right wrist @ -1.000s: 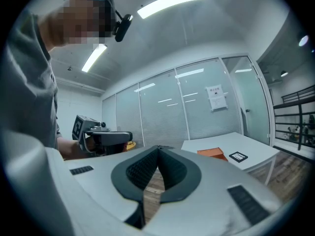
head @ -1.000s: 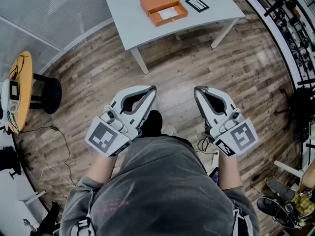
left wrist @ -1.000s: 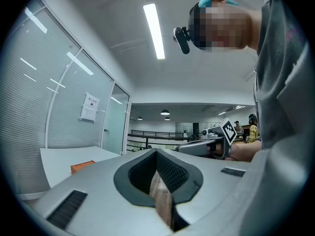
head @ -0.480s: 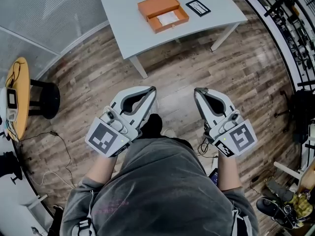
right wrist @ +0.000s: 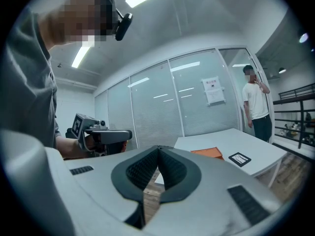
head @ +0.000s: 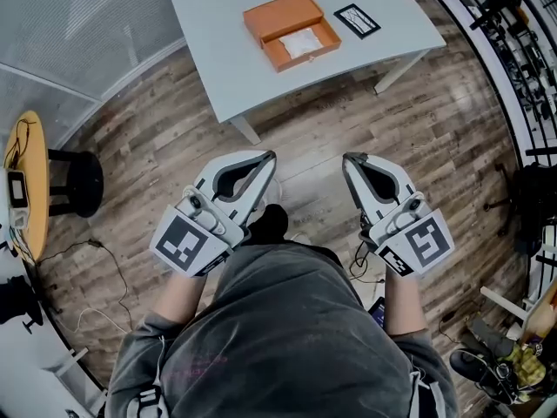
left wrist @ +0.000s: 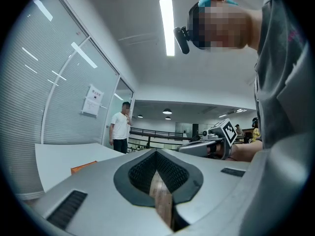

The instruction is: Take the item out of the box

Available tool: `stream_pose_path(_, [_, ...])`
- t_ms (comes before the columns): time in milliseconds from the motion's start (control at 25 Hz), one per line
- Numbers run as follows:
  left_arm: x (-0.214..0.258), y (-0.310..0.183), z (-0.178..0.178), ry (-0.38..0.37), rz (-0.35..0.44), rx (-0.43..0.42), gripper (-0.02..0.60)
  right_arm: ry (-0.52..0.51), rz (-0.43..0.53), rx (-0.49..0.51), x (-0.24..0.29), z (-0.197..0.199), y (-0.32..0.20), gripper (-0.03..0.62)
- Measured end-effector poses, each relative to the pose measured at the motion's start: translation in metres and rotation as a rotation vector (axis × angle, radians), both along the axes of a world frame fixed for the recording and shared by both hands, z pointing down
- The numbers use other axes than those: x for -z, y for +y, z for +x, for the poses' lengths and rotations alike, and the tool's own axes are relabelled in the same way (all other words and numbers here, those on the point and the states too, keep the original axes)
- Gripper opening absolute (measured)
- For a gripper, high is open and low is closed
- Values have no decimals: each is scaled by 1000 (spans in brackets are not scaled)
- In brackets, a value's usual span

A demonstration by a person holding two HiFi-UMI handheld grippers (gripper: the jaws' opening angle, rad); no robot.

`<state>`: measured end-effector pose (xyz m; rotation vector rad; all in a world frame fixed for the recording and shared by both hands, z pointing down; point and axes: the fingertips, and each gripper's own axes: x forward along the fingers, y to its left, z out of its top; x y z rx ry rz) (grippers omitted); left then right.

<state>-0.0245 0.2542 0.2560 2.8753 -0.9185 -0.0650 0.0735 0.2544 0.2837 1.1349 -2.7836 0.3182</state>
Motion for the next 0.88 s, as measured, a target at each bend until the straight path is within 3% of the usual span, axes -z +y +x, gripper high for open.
stream_pose_path(880, [-12, -154, -46, 0, -37, -61, 3, 14, -64, -47, -13, -51, -148, 5])
